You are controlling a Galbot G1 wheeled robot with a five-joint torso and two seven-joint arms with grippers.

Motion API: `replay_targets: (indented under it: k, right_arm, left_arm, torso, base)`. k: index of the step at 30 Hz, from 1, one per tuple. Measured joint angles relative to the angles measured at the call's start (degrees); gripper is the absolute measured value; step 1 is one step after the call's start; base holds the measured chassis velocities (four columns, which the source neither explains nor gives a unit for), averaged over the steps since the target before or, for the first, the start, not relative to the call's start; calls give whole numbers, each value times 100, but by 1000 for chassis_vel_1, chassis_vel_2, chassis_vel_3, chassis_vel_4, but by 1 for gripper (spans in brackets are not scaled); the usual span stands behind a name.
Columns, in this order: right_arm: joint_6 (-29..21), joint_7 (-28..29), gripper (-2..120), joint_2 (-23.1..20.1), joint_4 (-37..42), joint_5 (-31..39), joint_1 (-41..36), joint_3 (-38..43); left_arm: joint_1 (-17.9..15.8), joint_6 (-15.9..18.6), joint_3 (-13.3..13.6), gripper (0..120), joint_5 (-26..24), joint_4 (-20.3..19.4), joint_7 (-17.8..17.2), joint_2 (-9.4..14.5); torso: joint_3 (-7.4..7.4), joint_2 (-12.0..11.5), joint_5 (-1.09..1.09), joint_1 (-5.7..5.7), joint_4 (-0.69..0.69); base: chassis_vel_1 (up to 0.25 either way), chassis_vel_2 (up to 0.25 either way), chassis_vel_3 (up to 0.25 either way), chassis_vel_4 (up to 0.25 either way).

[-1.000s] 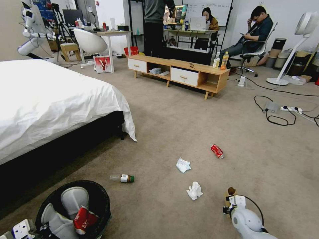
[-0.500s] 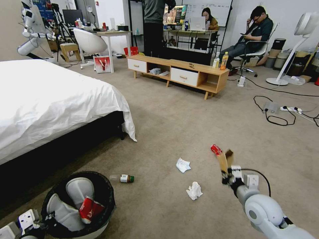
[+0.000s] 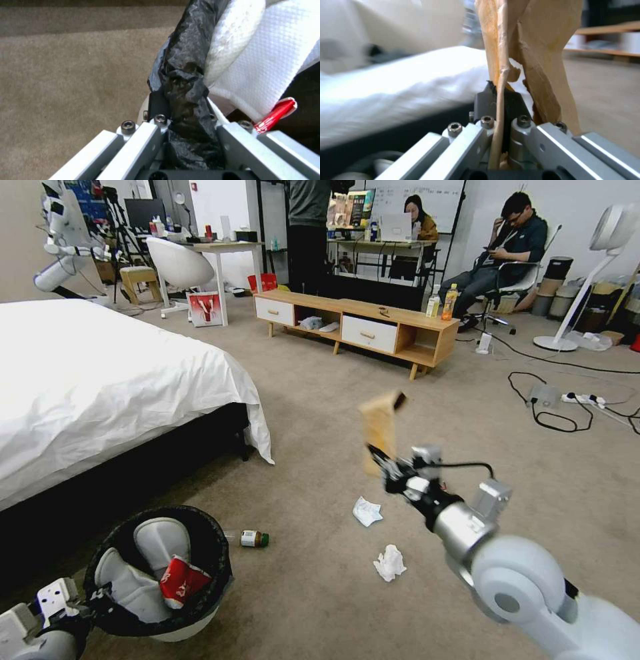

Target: Pick up the trash bin and place the garbage on the floor into it.

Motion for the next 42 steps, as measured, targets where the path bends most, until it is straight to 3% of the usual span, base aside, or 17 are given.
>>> replay_targets:
  k: [2, 5, 6, 10, 12, 15, 20, 26, 32, 42]
  right_arm:
    - [170, -41, 0, 274, -76, 483, 886, -823]
    - [230, -55, 0, 479, -167, 741, 1329, -1267]
    - [266, -51, 0, 736, -281, 1021, 1832, -1737]
    - [268, 15, 0, 1058, -451, 1286, 2388, -2229]
    - [197, 153, 0, 1419, -678, 1545, 2871, -2711]
    - [130, 227, 0, 1554, -756, 1645, 2993, -2845]
    - [-316, 743, 0, 2334, -1167, 1967, 3398, -3435]
    - [-803, 1242, 0, 2820, -1488, 2035, 3568, -3792]
    - [-1329, 1579, 0, 3093, -1809, 2037, 3641, -4101]
    - [-1900, 1963, 0, 3176, -2131, 1957, 3609, -4408]
  left_arm:
    - [0, 0, 52, 3, -20, -31, -5, 76]
    - [-2, 0, 65, 3, -34, -45, -8, 110]
    - [-9, 0, 70, 3, -47, -54, -11, 138]
    - [-18, 0, 87, 3, -59, -61, -16, 184]
    - [-35, 0, 98, 3, -103, -74, -27, 237]
    - [-45, 0, 104, 3, -125, -79, -34, 263]
    - [-107, 0, 133, 3, -206, -81, -58, 406]
    - [-167, 0, 150, 3, -268, -49, -66, 508]
    - [-221, 0, 149, 3, -354, -26, -89, 605]
    - [-267, 0, 139, 3, -440, -32, -100, 660]
  torso:
    - [0, 0, -2, 0, 3]
    - [1, 0, 0, 0, 1]
    - [0, 0, -1, 0, 0]
    - [0, 0, -2, 0, 1]
    - [0, 0, -2, 0, 2]
    - [1, 0, -1, 1, 0]
    - [0, 0, -2, 0, 1]
    - [0, 0, -1, 0, 0]
    - [0, 0, -1, 0, 0]
    - [0, 0, 0, 0, 0]
  base:
    - [0, 0, 0, 0]
    - [0, 0, 0, 0]
    - [0, 0, 0, 0]
    - [0, 0, 0, 0]
    - [0, 0, 0, 0]
    - [0, 0, 0, 0]
    - [0, 0, 0, 0]
    - [0, 0, 0, 0]
    - [0, 0, 0, 0]
    - [0, 0, 0, 0]
